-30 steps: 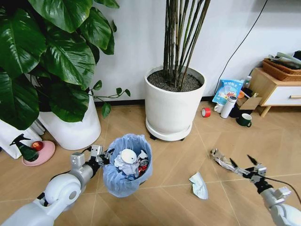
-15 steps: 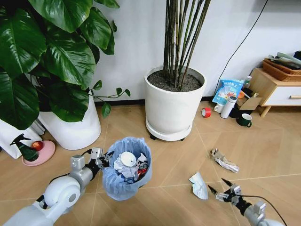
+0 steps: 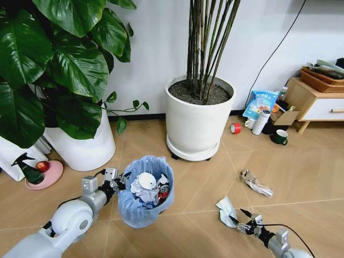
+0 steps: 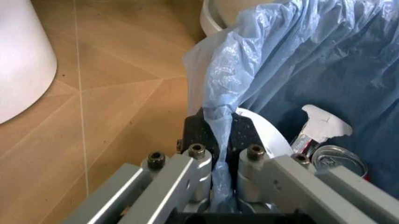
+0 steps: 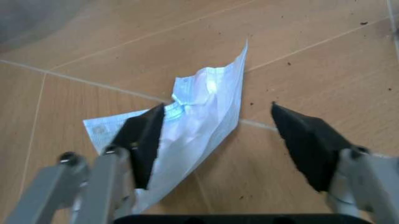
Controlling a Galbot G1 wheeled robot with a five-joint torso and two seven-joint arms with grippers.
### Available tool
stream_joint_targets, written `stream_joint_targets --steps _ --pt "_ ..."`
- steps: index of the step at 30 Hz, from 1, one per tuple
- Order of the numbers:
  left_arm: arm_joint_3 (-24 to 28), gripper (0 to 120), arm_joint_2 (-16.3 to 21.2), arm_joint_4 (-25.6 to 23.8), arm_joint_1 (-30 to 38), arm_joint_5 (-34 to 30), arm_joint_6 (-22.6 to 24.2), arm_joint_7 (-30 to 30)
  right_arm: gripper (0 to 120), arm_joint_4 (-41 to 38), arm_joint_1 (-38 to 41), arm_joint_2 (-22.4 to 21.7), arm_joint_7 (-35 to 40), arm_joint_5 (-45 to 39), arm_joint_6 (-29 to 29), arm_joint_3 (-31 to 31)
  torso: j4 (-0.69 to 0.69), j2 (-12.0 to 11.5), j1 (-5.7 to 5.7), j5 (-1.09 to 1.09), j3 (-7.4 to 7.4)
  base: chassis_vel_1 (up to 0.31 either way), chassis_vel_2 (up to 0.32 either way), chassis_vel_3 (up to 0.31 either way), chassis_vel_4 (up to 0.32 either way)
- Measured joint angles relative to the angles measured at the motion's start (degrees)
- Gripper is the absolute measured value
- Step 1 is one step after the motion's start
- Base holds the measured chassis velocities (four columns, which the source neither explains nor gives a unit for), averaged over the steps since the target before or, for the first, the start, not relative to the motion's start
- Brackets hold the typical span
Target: Pick up the trash bin and place the garbage on the floor into it.
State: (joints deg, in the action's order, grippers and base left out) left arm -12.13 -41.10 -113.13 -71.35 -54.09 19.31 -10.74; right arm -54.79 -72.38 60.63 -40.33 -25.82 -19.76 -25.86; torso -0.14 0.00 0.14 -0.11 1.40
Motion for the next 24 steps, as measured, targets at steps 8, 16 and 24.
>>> stream_joint_targets --steps 8,16,24 --pt "0.21 0 -0.07 0.16 0.57 -0.16 0.09 -0.14 28 0.64 0.41 -0.53 -0.31 -0.72 0.51 1.05 -0.01 0.0 0.0 0.0 0.0 0.0 0.0 0.0 0.0" --pt "0.23 0 0.06 0.21 0.66 -0.24 0.13 -0.16 1 0.68 0.68 -0.82 -0.61 -1.33 0.98 1.65 -0.01 0.0 0.0 0.0 0.0 0.0 0.0 0.0 0.0" --pt "0.27 0 0.04 0.25 0.61 -0.26 0.13 -0.16 0 0.79 0.5 -0.8 -1.06 -1.33 1.06 1.68 -0.01 0.0 0.0 0.0 0.0 0.0 0.0 0.0 0.0"
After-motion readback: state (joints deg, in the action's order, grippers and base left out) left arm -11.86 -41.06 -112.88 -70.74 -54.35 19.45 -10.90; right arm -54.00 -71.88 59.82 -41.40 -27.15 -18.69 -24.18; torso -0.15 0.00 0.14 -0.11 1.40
